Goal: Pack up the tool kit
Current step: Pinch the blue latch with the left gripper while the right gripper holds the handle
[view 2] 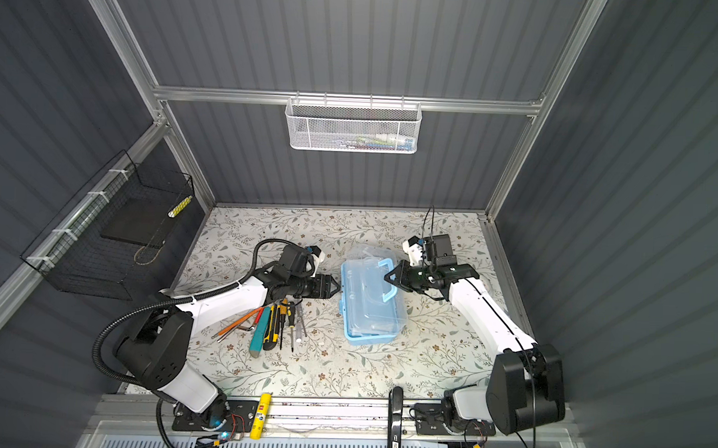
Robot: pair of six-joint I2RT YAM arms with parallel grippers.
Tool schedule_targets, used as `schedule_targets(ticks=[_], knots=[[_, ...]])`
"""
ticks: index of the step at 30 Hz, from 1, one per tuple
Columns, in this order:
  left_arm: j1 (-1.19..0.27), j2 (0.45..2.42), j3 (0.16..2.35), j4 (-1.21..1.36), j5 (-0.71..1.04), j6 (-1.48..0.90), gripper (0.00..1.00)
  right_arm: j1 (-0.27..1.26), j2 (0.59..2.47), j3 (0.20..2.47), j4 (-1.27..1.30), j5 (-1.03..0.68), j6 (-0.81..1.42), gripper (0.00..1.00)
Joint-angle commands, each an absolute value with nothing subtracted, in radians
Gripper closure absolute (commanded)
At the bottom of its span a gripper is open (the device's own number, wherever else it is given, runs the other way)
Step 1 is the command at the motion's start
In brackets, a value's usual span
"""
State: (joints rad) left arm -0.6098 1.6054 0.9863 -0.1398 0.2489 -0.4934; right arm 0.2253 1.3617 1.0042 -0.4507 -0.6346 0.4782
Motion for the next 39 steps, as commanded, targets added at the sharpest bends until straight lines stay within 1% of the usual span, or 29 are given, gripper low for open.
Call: schedule_targets(ticks=[1,13,18,31,39], knots=[[-0.613,1.618,0.977,-0.132,0.236,-0.495,0.28,0.216,1.327,0.996,-0.364,-0.714,0.487,1.00],[-0.613,1.672,0.969,-0.060,0.270,-0.523,0.29,0.213,1.333,0.959,-0.314,-0.740,0.505,1.00],[-0.614,1.707,0.977,-0.016,0.315,-0.549,0.29,0.213,1.336,0.944,-0.298,-0.744,0.511,1.00],[-0.614,1.756,0.982,-0.056,0.306,-0.535,0.30,0.211,1.313,0.943,-0.294,-0.749,0.518,1.00],[-0.614,1.780,0.982,-0.083,0.275,-0.503,0.32,0.126,1.293,0.944,-0.343,-0.756,0.475,1.00]])
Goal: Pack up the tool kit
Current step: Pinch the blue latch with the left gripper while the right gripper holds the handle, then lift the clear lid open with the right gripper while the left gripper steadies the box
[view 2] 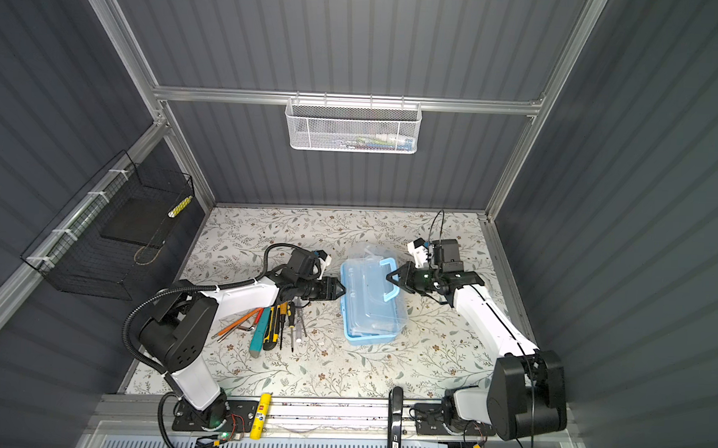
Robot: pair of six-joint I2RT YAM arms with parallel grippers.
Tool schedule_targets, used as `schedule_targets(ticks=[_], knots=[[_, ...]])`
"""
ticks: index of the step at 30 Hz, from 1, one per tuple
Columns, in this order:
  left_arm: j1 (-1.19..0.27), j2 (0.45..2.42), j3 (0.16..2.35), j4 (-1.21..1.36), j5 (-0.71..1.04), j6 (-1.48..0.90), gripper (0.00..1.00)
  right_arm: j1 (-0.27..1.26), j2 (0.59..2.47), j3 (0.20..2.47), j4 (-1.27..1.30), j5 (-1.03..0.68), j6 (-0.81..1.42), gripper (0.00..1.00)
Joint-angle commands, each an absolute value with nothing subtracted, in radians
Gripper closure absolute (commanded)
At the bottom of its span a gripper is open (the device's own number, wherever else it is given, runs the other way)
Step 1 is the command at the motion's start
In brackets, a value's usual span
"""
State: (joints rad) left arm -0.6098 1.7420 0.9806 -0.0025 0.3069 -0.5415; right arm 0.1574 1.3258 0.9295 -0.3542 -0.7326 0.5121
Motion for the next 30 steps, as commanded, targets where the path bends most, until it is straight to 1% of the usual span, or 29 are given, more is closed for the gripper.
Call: schedule_targets(ticks=[1,12,16,24,27,29,30], knots=[[-0.614,1.782,0.983,-0.084,0.275,-0.502,0.33,0.117,1.289,0.940,-0.347,-0.755,0.469,1.00],[-0.614,1.797,0.993,-0.101,0.246,-0.491,0.36,-0.066,1.262,0.859,-0.370,-0.775,0.423,1.00],[-0.614,1.807,0.994,-0.079,0.260,-0.500,0.37,-0.101,1.268,0.829,-0.345,-0.798,0.424,0.94],[-0.613,1.800,1.000,-0.077,0.265,-0.497,0.39,-0.152,1.284,0.795,-0.325,-0.793,0.426,0.90],[-0.614,1.799,1.004,-0.081,0.264,-0.493,0.40,-0.178,1.283,0.784,-0.306,-0.791,0.440,0.86],[-0.614,1.801,1.008,-0.081,0.267,-0.494,0.40,-0.189,1.286,0.778,-0.296,-0.792,0.449,0.80],[-0.614,1.802,1.010,-0.081,0.268,-0.495,0.40,-0.191,1.287,0.776,-0.295,-0.792,0.449,0.79]])
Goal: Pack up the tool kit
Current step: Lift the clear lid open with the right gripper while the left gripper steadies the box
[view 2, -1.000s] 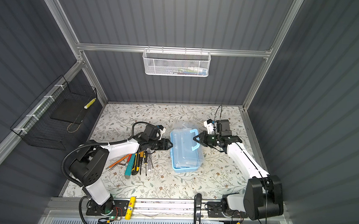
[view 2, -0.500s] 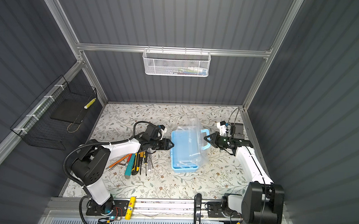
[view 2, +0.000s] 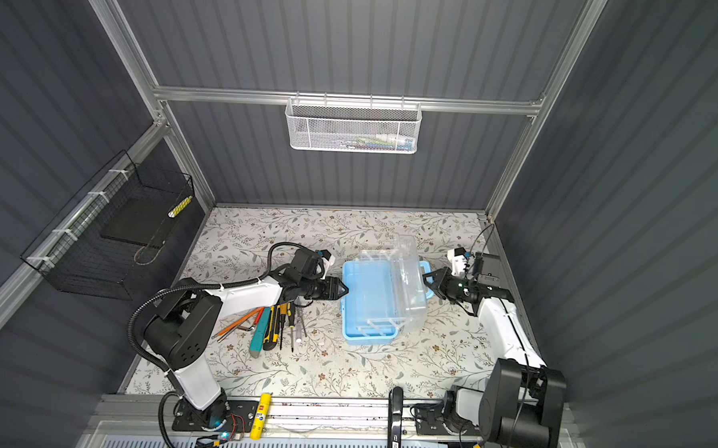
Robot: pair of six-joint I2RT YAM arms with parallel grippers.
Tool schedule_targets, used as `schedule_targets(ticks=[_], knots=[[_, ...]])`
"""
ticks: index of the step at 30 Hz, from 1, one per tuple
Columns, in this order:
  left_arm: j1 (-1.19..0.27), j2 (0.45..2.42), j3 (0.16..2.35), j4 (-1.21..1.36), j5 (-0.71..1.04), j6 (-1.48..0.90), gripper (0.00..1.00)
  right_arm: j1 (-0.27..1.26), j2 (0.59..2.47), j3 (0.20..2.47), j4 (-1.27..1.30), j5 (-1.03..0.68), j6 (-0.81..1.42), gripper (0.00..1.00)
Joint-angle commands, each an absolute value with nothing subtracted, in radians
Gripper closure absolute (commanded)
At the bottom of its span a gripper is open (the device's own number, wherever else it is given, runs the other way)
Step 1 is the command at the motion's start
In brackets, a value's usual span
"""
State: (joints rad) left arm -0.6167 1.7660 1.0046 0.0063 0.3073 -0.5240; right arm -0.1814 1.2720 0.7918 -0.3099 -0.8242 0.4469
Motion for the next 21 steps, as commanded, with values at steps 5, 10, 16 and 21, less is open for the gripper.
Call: schedule_targets(ticks=[5,10,16,21], knots=[[-0.614,1.808,1.015,-0.075,0.277,-0.499,0.40,-0.208,1.287,0.779,-0.304,-0.764,0.449,0.64],[-0.614,1.811,1.011,-0.057,0.293,-0.506,0.49,-0.224,1.272,0.792,-0.327,-0.720,0.458,0.60],[-0.614,1.810,1.005,-0.036,0.305,-0.518,0.51,-0.230,1.255,0.806,-0.368,-0.637,0.460,0.57],[-0.614,1.805,1.005,-0.031,0.305,-0.518,0.52,-0.250,1.240,0.819,-0.420,-0.597,0.451,0.55]])
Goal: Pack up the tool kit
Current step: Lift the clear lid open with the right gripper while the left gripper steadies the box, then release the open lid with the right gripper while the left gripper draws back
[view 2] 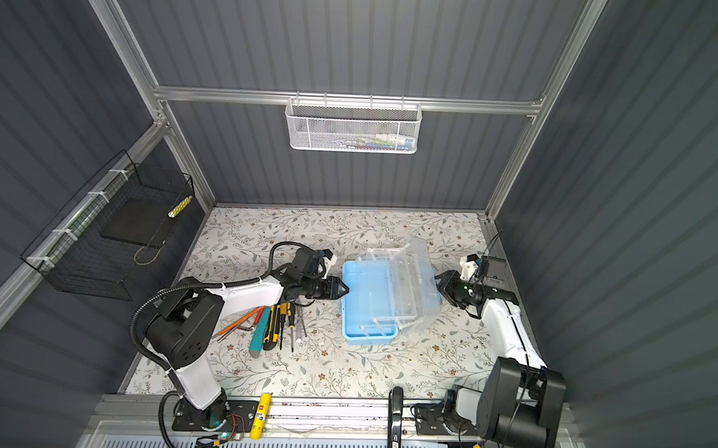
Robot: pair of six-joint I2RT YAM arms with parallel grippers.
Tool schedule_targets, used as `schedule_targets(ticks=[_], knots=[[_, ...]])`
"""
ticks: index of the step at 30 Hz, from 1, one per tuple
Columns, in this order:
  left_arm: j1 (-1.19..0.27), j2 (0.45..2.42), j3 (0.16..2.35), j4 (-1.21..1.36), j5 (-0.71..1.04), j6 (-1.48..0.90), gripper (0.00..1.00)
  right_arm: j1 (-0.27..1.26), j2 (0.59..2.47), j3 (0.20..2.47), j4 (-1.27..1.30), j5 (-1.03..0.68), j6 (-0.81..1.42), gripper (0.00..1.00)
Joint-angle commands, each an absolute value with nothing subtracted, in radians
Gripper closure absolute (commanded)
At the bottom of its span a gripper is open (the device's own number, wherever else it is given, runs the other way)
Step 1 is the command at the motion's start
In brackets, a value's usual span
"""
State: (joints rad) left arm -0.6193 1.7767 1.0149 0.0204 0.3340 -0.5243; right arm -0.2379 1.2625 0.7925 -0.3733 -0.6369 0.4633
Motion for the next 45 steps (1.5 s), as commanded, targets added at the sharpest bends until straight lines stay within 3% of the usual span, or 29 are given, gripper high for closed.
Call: schedule_targets(ticks=[1,23,34,45], knots=[[-0.614,1.806,1.004,-0.029,0.307,-0.516,0.52,-0.255,1.236,0.821,-0.423,-0.599,0.452,0.55],[-0.614,1.804,1.006,-0.026,0.304,-0.509,0.53,-0.319,1.125,0.870,-0.507,-0.512,0.454,0.56],[-0.613,1.781,1.015,-0.034,0.294,-0.500,0.54,-0.005,1.199,0.982,-0.685,-0.047,0.295,0.54],[-0.614,1.740,1.017,-0.055,0.257,-0.487,0.51,0.160,1.300,1.026,-0.653,0.007,0.222,0.55]])
